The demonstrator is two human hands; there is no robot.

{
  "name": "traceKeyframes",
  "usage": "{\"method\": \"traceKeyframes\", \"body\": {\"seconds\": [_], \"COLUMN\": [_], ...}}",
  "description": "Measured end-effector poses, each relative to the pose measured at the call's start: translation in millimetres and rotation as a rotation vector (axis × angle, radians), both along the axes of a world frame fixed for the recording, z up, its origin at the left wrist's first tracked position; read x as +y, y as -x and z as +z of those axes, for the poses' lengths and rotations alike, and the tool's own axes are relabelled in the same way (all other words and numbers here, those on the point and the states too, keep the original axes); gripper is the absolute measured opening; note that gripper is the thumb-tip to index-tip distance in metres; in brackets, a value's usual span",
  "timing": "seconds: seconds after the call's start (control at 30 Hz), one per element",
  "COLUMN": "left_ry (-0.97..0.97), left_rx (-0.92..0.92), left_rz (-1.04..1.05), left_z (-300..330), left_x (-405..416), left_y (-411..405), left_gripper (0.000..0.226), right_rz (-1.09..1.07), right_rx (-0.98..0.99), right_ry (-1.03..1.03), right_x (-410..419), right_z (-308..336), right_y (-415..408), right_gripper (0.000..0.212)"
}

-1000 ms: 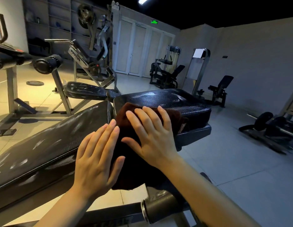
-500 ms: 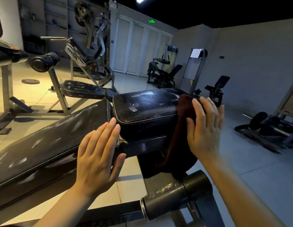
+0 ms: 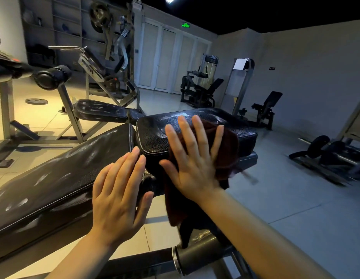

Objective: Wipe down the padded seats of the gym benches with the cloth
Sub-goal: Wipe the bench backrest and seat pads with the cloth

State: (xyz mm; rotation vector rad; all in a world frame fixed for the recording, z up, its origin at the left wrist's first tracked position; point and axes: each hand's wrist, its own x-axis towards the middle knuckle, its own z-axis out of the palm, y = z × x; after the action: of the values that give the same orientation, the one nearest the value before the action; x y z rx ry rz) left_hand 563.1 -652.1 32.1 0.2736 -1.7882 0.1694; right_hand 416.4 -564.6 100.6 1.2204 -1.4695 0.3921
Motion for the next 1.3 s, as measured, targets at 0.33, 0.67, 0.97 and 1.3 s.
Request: {"method": "traceKeyframes", "body": {"seconds": [0.33,0.67,0.97,1.3], "left_ry": [0.016,-0.027,-0.053,-0.025], "left_rx": [-0.033,-0.075,-0.018,-0.049], "left_rz": [0.003,-0.041,-0.039,-0.044], "left_z": [-0.8,0.9,1.0,0.8], "left_x": [-3.1,-0.8,2.0,-2.1], "left_y": [-2.5,-9.2,-1.6,-5.3], "left_gripper": [0.055,0.056,0.054,0.055], "right_rz": [0.058,-0.073,0.065,-0.014], "right_rx": [-0.103,-0.419,-0.152,-0.111], "right_ry": [0.222,0.530,0.233,0.000], "right_x": [5.0,30.2,-15.6,53.3], "right_z": [24.3,36.1,23.5,15.9], "right_y": [22.4,60.1,-5.3,52.3], "right_gripper": [0.053,0.059,0.052,0.078]}}
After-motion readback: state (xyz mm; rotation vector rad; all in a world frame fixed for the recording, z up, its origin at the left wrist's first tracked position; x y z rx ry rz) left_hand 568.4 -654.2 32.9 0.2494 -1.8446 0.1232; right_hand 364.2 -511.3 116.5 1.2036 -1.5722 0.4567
